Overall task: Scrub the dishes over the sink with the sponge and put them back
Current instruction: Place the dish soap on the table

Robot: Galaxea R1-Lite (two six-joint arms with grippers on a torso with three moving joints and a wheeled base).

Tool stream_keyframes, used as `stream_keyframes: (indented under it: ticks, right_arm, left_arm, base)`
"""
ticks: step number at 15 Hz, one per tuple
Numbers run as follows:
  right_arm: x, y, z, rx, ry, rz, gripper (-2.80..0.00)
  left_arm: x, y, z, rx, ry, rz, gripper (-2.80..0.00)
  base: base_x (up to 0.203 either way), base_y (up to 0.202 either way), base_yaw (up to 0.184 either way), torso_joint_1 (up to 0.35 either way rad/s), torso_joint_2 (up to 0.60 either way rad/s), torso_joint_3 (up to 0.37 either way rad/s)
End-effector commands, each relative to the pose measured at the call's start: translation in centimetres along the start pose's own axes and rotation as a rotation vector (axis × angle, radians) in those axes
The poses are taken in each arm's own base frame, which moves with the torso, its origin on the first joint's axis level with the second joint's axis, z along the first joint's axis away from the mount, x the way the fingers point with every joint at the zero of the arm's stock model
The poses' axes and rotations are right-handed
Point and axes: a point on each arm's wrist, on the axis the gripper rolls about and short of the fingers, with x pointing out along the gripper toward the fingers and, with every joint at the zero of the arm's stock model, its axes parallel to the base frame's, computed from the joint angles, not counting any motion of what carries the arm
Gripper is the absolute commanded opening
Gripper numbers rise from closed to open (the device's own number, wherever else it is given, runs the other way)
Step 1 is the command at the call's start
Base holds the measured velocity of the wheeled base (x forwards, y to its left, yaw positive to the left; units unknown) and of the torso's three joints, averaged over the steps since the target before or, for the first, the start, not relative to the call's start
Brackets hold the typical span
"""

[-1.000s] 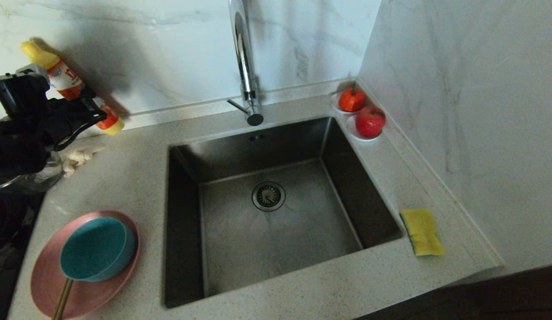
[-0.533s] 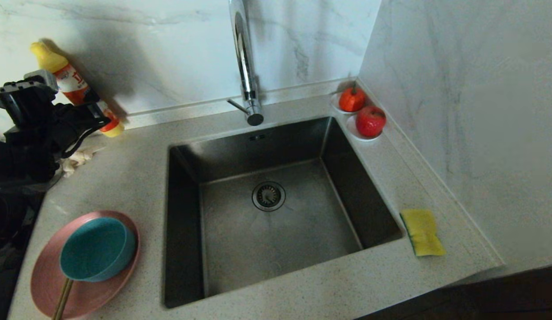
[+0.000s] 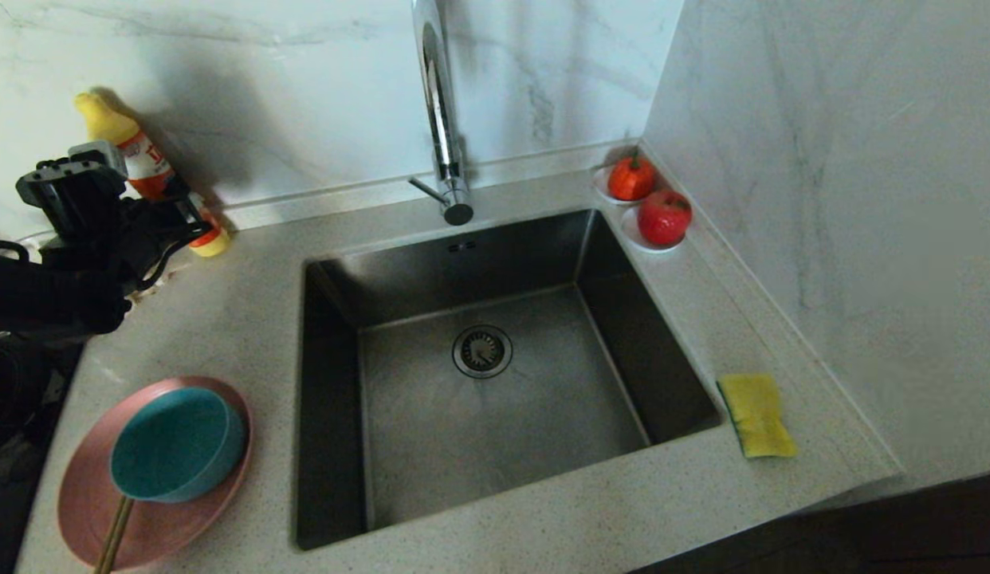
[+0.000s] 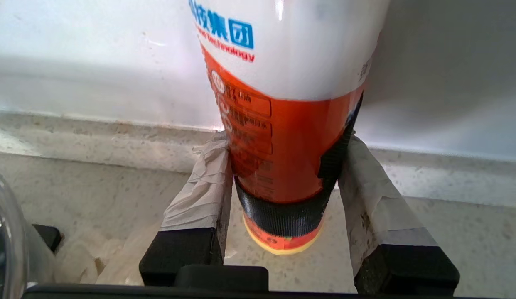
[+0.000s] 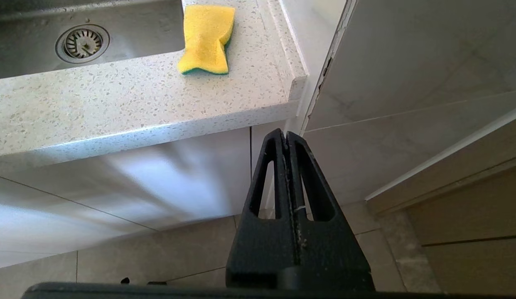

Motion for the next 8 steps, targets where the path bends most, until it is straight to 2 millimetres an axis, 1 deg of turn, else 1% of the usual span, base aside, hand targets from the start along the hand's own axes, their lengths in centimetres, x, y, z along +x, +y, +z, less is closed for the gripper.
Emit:
stream_keyframes:
  ticks: [1,4,6,8]
  right_arm:
    - [0.02,0.00,-0.04,0.001,0.002,0.000,-2.80]
    - [0.02,0.00,-0.03,-0.001,0.002,0.000,-2.80]
    - [0.01,0.00,0.00,-0.001,0.001,0.000,-2.80]
    - [0.02,0.00,-0.04,-0.001,0.002,0.000,-2.80]
  left_arm:
    - [0.59,-0.14,-0.90,0.008,0.004,0.008,-2.80]
    - [0.80,-0.51,-1.51,0.070,-0.019,0.049,-2.80]
    - [0.81,-0.93,-1.29,0.107,-0.071,0.058,-2.80]
    - [0.72,-1.13,-1.24,0.116,-0.073,0.066,-2.80]
  base:
    - [0.000,0.000,0.000,0.000,0.00,0.000]
    - [0.000,0.000,0.000,0.000,0.00,0.000]
    - [0.000,0.000,0.000,0.000,0.00,0.000]
    - [0.000,0.000,0.000,0.000,0.00,0.000]
